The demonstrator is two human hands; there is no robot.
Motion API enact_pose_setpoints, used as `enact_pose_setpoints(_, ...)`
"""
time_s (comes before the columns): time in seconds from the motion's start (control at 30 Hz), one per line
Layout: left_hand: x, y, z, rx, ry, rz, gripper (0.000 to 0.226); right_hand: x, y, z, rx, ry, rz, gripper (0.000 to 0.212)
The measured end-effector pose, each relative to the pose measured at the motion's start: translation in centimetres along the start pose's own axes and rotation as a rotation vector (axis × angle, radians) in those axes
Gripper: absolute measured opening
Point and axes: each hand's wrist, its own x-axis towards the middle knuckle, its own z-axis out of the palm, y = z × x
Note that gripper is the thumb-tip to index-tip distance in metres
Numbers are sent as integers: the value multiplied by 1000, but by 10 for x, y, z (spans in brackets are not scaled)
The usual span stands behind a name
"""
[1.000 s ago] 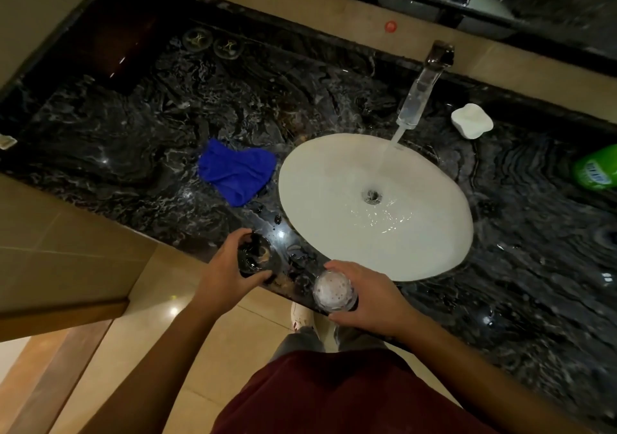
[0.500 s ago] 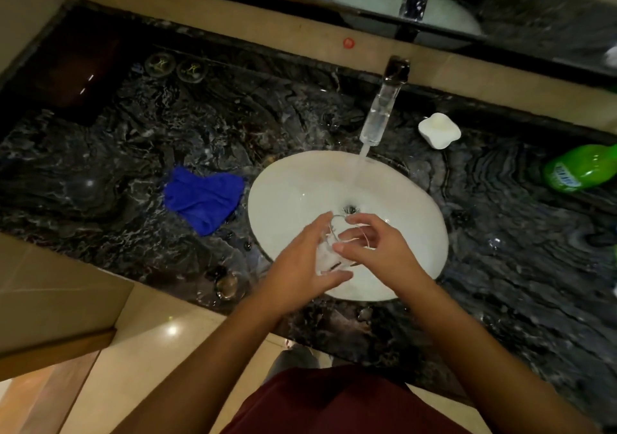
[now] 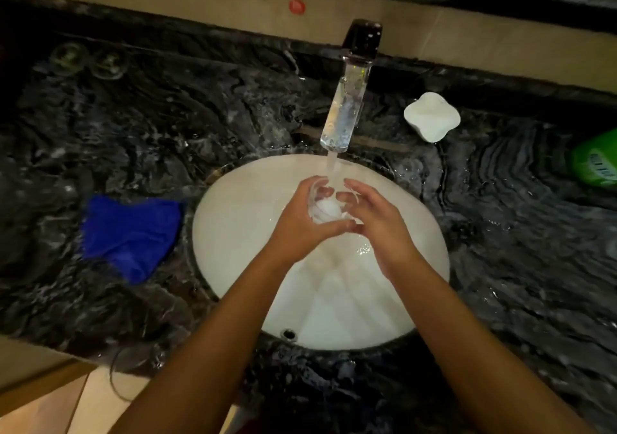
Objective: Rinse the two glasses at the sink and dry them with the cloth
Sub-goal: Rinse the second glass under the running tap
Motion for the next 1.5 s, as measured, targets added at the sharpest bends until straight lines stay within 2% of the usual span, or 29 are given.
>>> enact_pose_setpoints(0.13, 34, -14, 11, -242, 60, -102, 67, 37, 9, 7, 7, 90, 27, 27)
enact_pose_setpoints(0.27, 57, -26, 16, -248, 76, -137, 68, 66, 18, 14, 56, 105, 102, 27)
enact_pose_setpoints(0.37, 72, -42, 8, -179, 44, -175, 71, 81, 26, 23, 4, 85, 185, 29)
enact_pose_setpoints(0.47, 76, -51, 2, -152, 6, -196, 62, 93, 24, 28, -23, 75, 274, 26)
enact_pose_setpoints(0.53, 77, -52, 1, -209, -25, -242, 59, 101, 19, 29, -41, 104, 329, 14)
enact_pose_setpoints(0.67, 82, -44, 5, -428, -46, -397, 67, 105, 25, 31, -7, 139, 346, 20)
enact_pose_setpoints(0.77, 87, -37, 10, -573, -42, -442, 52, 100, 24, 40, 98, 202, 288, 25)
enact_pose_setpoints(0.83, 87, -36, 13, -655, -44, -470, 53, 100, 25, 48, 180, 246, 228, 27)
enact_pose_setpoints(0.87, 88, -36, 13, -686, -35, -487, 55, 101, 26, 50, 137, 258, 187, 27)
enact_pose_setpoints(1.0, 93, -32, 8, -695, -43, -574, 53, 99, 37, 57, -78, 220, 45, 18)
enact_pose_setpoints(1.1, 97, -35, 7, -672, -36, -611, 52, 95, 42, 59, -264, 232, -123, 26)
enact_pose_setpoints(1.17, 101, -43, 6, -683, -53, -633, 55, 88, 47, 60, -525, 309, -255, 39)
enact_pose_setpoints(1.2, 101, -46, 8, -710, -77, -640, 59, 86, 49, 66, -569, 307, -283, 45)
enact_pose_setpoints(1.27, 99, -51, 11, -836, -64, -654, 59, 78, 57, 84, -763, 146, -215, 46)
enact_pose_setpoints(1.33, 98, -57, 11, -965, -50, -688, 52, 69, 63, 93, -941, 63, -259, 43)
enact_pose_setpoints(1.4, 99, -60, 11, -1077, -149, -682, 53, 72, 50, 71, -670, 80, -376, 37)
enact_pose_setpoints(1.43, 98, -60, 11, -1091, -162, -667, 49, 75, 48, 60, -580, 147, -460, 33)
enact_pose_setpoints(1.5, 100, -56, 10, -1100, -195, -648, 42, 82, 43, 46, -607, 235, -526, 31)
